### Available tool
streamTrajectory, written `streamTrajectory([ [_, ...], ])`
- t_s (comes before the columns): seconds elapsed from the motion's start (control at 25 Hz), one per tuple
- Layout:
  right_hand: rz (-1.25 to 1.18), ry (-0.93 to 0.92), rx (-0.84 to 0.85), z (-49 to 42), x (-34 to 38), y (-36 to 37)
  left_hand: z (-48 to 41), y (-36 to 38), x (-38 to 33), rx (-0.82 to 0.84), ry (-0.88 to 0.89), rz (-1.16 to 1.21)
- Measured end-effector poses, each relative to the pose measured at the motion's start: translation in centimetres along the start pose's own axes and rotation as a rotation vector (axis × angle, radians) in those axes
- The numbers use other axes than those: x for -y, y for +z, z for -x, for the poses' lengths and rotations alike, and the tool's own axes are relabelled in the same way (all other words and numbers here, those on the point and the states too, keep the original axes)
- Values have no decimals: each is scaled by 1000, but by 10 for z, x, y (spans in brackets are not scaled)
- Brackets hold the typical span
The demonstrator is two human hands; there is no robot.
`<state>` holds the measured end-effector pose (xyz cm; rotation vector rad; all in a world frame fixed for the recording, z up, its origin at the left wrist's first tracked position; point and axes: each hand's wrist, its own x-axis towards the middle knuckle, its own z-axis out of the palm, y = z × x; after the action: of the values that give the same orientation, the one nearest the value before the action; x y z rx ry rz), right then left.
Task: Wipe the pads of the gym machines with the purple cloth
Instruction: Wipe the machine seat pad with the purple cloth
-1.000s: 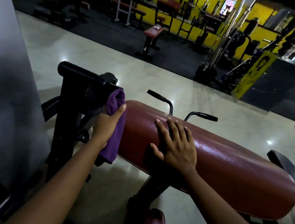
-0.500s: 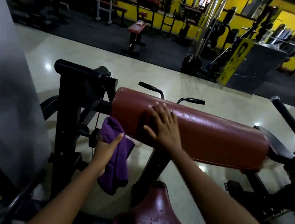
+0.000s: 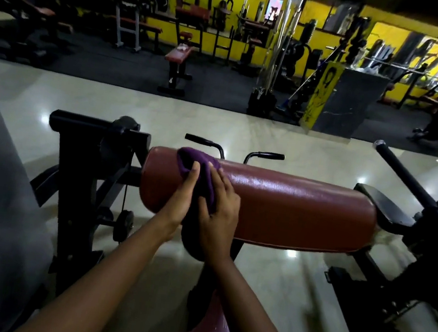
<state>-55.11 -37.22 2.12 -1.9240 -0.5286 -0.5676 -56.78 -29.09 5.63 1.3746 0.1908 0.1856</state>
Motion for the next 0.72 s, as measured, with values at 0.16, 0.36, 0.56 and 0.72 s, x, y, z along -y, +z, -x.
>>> streamTrajectory([
  [0.16, 532, -55, -124, -52, -17, 6, -59, -14, 15, -336, 517, -1045],
  [0.36, 756, -190, 37, -57, -60, 30, -96, -36, 48, -449, 683, -1465],
  [0.56, 831, -116, -48, -86, -93, -18, -100, -41, 54, -415, 707, -1445],
  [0.72, 833, 77, -197, -84, -107, -48, -100, -37, 53, -429, 704, -1445],
])
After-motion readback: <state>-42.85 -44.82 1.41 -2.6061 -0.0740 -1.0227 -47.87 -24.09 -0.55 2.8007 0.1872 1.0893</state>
